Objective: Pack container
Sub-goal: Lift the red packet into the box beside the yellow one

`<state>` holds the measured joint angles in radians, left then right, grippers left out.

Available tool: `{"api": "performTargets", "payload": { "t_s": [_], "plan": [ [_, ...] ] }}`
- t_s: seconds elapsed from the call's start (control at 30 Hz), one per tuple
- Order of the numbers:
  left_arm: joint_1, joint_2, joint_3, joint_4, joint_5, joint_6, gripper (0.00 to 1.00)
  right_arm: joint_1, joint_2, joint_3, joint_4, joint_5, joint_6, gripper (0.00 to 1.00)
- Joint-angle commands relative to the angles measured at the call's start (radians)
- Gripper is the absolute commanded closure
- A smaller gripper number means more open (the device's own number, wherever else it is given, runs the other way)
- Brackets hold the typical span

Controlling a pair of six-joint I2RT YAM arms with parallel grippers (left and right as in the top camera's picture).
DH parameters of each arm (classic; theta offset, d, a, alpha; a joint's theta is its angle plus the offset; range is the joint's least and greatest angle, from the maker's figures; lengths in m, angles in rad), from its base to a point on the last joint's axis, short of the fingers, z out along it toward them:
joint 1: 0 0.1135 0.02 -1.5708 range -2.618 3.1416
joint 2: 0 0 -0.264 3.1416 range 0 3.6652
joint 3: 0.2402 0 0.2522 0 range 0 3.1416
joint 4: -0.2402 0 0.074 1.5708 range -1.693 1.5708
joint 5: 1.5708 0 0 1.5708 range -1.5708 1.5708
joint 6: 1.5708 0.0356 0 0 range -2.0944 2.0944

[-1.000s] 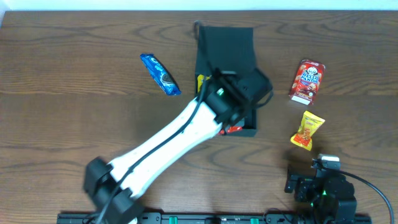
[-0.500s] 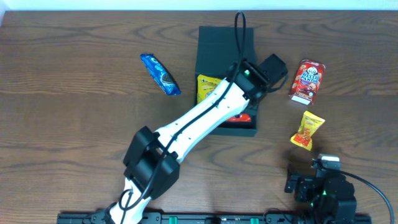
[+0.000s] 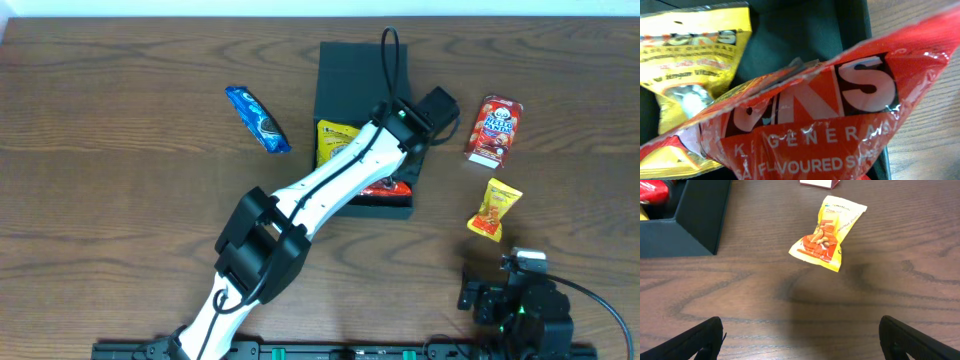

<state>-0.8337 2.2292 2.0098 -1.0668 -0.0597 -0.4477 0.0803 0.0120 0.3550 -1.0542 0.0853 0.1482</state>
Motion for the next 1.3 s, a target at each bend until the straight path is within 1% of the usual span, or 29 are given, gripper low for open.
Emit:
{"api": "performTargets", "payload": {
  "t_s": [0.0, 0.23, 0.27, 0.3, 0.4, 0.5, 0.6, 0.77, 0.8, 0.87, 0.9, 0.97, 1.0, 1.03, 1.07, 1.2, 1.27],
  "plan": [
    [0.004, 0.035, 0.029, -0.001, 0.017, 0.006, 0.94, -0.01, -0.005, -0.003, -0.005, 0.001, -0.008, 0.01],
    [0.004, 0.06, 0.029, 0.004, 0.034, -0.005, 0.94, -0.01, -0.005, -0.003, -0.005, 0.001, -0.008, 0.01],
    [0.004, 0.06, 0.029, 0.006, 0.034, -0.005, 0.91, -0.01, -0.005, -0.003, -0.005, 0.001, -0.008, 0.01],
    [0.004, 0.06, 0.028, 0.007, 0.034, -0.005, 0.83, -0.01, -0.005, -0.003, -0.005, 0.001, -0.008, 0.01],
    [0.004, 0.06, 0.028, 0.01, 0.034, -0.005, 0.71, -0.01, -0.005, -0.003, -0.005, 0.001, -0.008, 0.01],
    [0.004, 0.06, 0.028, 0.01, 0.026, -0.005, 0.71, -0.01, -0.005, -0.003, -0.005, 0.001, -0.008, 0.01],
    [0.004, 0.06, 0.031, 0.01, 0.026, -0.005, 0.66, -0.01, -0.005, -0.003, -0.005, 0.001, -0.008, 0.01],
    [0.004, 0.06, 0.094, -0.023, 0.009, -0.005, 0.49, -0.01, -0.005, -0.003, -0.005, 0.001, -0.008, 0.01],
    [0.002, 0.06, 0.123, -0.04, -0.008, -0.005, 0.39, -0.01, -0.005, -0.003, -0.005, 0.001, -0.008, 0.01],
    [0.002, 0.06, 0.175, -0.072, -0.035, -0.004, 0.35, -0.01, -0.005, -0.003, -0.005, 0.001, -0.008, 0.01],
    [0.002, 0.06, 0.194, -0.085, -0.045, -0.004, 0.28, -0.01, -0.005, -0.003, -0.005, 0.001, -0.008, 0.01],
    [0.002, 0.06, 0.227, -0.116, -0.065, -0.004, 0.18, -0.01, -0.005, -0.003, -0.005, 0.001, -0.008, 0.01],
    [0.002, 0.059, 0.24, -0.134, -0.079, -0.004, 0.09, -0.01, -0.005, -0.003, -0.005, 0.001, -0.008, 0.01],
    [0.002, 0.059, 0.249, -0.151, -0.096, -0.004, 0.02, -0.01, -0.005, -0.003, -0.005, 0.001, -0.008, 0.01],
    [0.002, 0.057, 0.251, -0.166, -0.119, -0.004, 0.05, -0.01, -0.005, -0.003, -0.005, 0.001, -0.008, 0.01],
    [0.002, 0.04, 0.251, -0.222, -0.253, -0.004, 0.05, -0.01, -0.005, -0.003, -0.005, 0.001, -0.008, 0.01],
    [0.002, 0.026, 0.251, -0.235, -0.291, 0.0, 0.05, -0.01, -0.005, -0.003, -0.005, 0.001, -0.008, 0.01]
  ]
}}
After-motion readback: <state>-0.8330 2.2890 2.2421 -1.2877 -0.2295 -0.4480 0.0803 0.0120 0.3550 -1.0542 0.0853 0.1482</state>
